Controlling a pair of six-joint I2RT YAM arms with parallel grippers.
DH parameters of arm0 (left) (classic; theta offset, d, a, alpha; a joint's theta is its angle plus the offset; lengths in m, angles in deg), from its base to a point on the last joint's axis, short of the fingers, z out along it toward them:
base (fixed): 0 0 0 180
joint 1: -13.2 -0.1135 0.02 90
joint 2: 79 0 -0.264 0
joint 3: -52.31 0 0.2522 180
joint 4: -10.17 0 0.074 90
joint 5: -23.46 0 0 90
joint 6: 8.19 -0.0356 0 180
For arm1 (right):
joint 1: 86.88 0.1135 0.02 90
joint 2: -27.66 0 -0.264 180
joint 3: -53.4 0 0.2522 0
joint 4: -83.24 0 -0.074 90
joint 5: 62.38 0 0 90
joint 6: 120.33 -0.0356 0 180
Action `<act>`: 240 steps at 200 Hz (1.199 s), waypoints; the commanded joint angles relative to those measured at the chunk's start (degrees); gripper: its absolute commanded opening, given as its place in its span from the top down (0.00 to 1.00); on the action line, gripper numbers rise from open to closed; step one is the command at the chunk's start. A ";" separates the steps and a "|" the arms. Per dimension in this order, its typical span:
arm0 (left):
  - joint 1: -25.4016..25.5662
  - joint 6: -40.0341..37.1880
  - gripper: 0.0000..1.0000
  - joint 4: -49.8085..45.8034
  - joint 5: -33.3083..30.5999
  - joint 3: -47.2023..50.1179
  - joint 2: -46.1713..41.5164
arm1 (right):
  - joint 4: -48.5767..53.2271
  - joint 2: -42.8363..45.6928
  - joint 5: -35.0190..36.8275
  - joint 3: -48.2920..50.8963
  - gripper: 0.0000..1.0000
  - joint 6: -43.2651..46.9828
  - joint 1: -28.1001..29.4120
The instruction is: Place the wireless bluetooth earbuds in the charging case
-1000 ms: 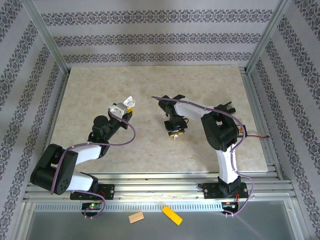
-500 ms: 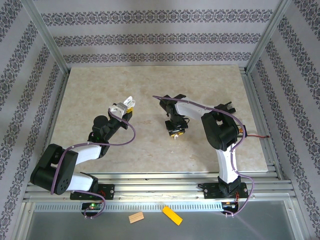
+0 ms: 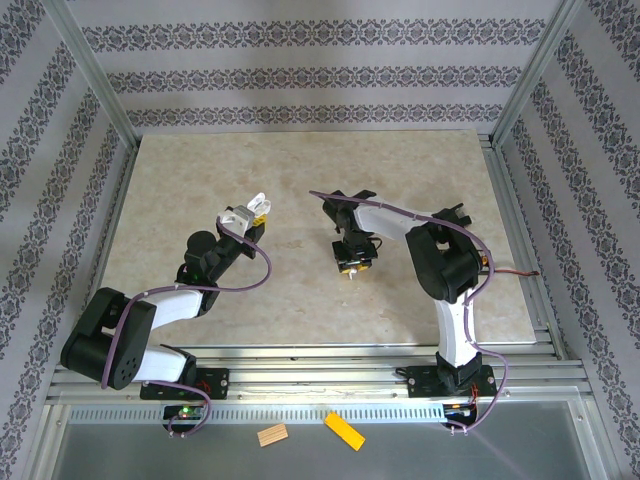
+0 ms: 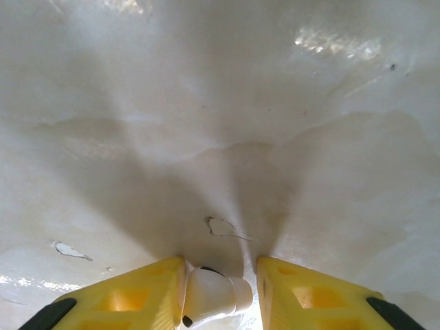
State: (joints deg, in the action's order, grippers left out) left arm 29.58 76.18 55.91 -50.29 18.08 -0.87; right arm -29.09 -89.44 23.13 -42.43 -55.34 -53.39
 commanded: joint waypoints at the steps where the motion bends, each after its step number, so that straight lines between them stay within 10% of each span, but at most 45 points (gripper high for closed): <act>1: -0.69 -0.23 1.00 0.97 1.05 -0.46 0.49 | 0.03 0.43 -1.14 1.86 0.68 -1.14 -0.19; 240: -0.17 4.89 1.00 -7.44 22.79 -6.04 1.02 | -21.96 27.72 -7.19 0.99 0.74 7.90 2.39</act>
State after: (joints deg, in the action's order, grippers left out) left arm 29.58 79.29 51.89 -32.61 14.34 0.42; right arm -49.28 -63.58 17.89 -38.80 -52.56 -52.25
